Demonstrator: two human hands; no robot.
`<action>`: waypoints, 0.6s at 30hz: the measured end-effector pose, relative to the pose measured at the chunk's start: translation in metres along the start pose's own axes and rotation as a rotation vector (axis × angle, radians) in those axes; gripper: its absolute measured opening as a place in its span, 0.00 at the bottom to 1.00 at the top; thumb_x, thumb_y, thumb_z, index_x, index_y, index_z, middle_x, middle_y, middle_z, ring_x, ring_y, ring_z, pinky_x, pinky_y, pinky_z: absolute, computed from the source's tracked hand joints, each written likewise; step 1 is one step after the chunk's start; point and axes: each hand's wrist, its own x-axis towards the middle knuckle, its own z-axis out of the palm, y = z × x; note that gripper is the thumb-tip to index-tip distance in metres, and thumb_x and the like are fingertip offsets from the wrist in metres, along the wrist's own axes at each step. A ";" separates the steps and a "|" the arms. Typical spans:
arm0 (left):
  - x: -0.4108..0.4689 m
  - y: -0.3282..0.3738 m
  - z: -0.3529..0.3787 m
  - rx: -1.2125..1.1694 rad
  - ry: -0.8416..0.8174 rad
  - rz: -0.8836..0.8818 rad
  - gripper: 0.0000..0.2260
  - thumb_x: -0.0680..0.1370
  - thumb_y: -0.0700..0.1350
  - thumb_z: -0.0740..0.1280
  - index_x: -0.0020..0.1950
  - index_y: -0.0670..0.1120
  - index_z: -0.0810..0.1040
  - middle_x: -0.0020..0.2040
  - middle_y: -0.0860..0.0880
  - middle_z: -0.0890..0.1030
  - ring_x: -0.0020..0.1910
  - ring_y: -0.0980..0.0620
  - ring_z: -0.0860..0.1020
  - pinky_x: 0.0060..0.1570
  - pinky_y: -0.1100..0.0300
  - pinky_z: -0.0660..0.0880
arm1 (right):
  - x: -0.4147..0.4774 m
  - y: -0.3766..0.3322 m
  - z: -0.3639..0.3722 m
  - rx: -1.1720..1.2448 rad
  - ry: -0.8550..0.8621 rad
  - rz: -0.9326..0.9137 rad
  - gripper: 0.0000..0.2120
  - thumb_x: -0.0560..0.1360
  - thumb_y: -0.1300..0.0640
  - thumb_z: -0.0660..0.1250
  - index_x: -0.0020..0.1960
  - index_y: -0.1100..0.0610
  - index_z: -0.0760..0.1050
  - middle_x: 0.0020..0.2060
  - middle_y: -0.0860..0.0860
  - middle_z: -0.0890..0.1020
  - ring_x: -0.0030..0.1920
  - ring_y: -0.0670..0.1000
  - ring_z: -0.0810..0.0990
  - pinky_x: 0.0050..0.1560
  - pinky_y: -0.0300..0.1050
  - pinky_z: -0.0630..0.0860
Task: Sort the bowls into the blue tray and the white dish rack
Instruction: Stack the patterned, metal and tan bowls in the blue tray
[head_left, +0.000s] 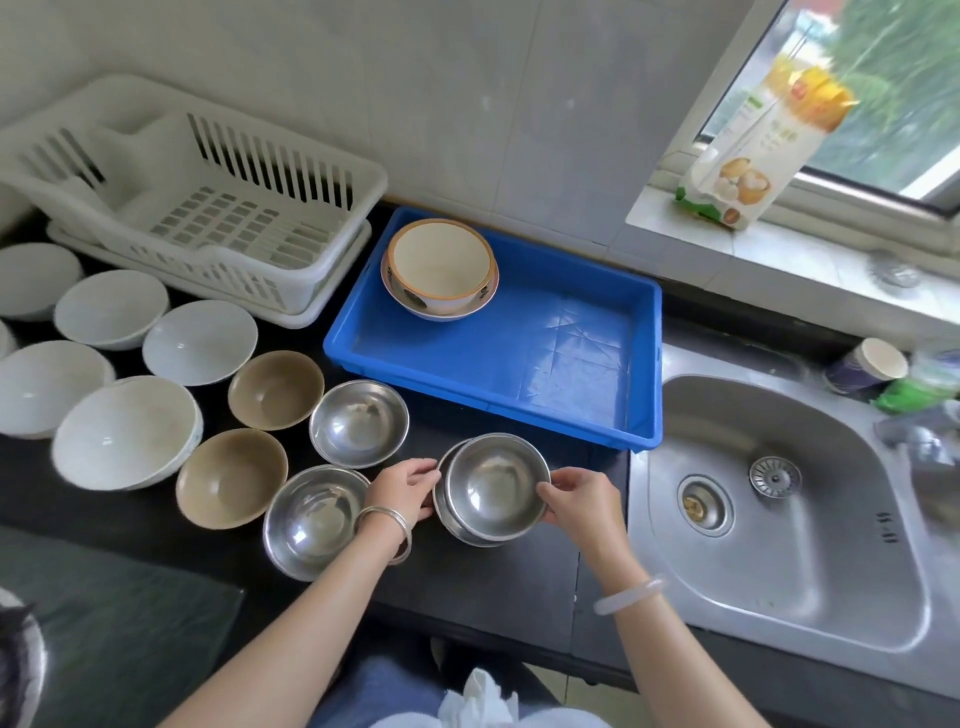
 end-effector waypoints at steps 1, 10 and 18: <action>0.000 -0.001 0.000 -0.013 -0.017 -0.006 0.13 0.77 0.39 0.64 0.62 0.43 0.75 0.53 0.44 0.78 0.53 0.46 0.79 0.49 0.55 0.78 | -0.001 0.001 0.002 -0.001 0.004 0.005 0.08 0.71 0.60 0.69 0.35 0.50 0.80 0.35 0.46 0.84 0.32 0.45 0.84 0.47 0.50 0.83; 0.000 -0.002 -0.004 -0.013 -0.108 0.038 0.11 0.76 0.35 0.64 0.56 0.45 0.76 0.53 0.41 0.78 0.53 0.46 0.78 0.51 0.55 0.77 | -0.003 0.008 0.014 0.005 0.041 0.069 0.04 0.71 0.61 0.71 0.40 0.52 0.79 0.39 0.50 0.84 0.33 0.46 0.84 0.40 0.42 0.83; 0.005 0.002 -0.007 -0.048 -0.180 0.013 0.09 0.76 0.34 0.64 0.54 0.44 0.75 0.50 0.43 0.78 0.51 0.46 0.78 0.50 0.55 0.77 | -0.006 0.023 0.018 0.017 0.094 0.093 0.09 0.71 0.54 0.73 0.50 0.51 0.78 0.39 0.49 0.83 0.31 0.46 0.82 0.32 0.38 0.79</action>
